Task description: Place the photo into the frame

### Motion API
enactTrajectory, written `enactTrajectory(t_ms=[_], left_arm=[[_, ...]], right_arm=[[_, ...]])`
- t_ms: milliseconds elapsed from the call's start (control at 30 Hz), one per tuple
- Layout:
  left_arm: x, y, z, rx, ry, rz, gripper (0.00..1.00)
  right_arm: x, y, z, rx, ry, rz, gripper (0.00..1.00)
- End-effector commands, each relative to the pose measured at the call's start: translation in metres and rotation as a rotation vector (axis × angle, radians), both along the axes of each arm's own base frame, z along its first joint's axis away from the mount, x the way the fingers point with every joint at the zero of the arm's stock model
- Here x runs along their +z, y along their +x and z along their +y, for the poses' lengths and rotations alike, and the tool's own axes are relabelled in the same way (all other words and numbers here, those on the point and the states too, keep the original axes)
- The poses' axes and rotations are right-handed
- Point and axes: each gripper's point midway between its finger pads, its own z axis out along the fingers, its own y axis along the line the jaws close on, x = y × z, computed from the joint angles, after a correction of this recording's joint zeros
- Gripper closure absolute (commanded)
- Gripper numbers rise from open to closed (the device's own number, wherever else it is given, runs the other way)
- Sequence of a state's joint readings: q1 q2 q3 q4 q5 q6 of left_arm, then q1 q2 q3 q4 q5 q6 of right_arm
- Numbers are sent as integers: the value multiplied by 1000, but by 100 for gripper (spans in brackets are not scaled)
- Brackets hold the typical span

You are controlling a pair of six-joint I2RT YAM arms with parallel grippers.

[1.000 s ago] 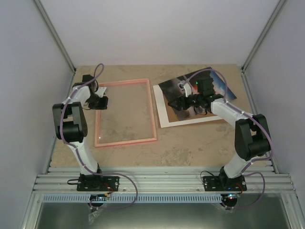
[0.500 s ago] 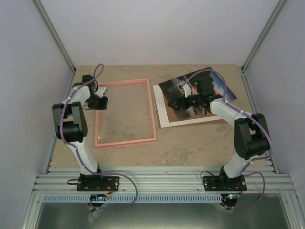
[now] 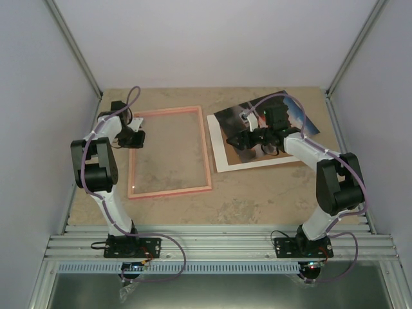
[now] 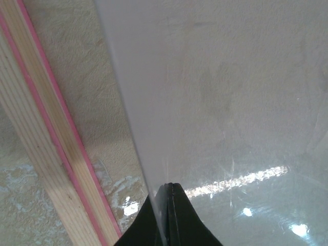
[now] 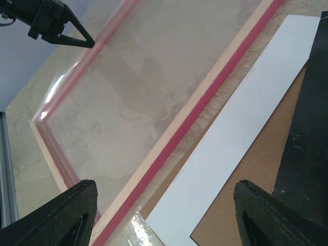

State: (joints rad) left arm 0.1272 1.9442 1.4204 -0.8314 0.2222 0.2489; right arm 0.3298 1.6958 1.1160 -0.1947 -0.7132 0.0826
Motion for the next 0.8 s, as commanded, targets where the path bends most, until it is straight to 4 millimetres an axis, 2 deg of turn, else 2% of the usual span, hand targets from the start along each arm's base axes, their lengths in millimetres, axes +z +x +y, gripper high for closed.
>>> enactTrajectory(t_ms=[0, 200, 233, 300, 333, 367, 433, 600, 700, 767], left_arm=[[2, -2, 2, 3, -14, 17, 100], [6, 1, -1, 3, -29, -4, 100], [7, 2, 0, 4, -26, -8, 96], [12, 4, 2, 15, -15, -23, 78], [16, 4, 3, 22, -11, -32, 73], [20, 6, 4, 28, -1, -45, 63], [28, 7, 7, 42, 14, -66, 50], [43, 5, 15, 51, 66, -93, 28], [52, 2, 22, 48, 112, -110, 9], [62, 2, 26, 52, 140, -132, 4]], right_arm=[[-4, 3, 5, 9, -3, -6, 26], [-5, 2, 8, 14, -4, -7, 26], [-4, 2, 8, 15, -4, -7, 26], [-4, 2, 8, 17, -5, -8, 26], [-4, 2, 8, 16, -5, -7, 26], [-5, 2, 8, 16, -6, -6, 26], [-5, 2, 8, 16, -6, -7, 26], [-5, 2, 8, 16, -7, -6, 26], [-4, 2, 8, 16, -7, -9, 26], [-3, 1, 8, 17, -7, -12, 26]])
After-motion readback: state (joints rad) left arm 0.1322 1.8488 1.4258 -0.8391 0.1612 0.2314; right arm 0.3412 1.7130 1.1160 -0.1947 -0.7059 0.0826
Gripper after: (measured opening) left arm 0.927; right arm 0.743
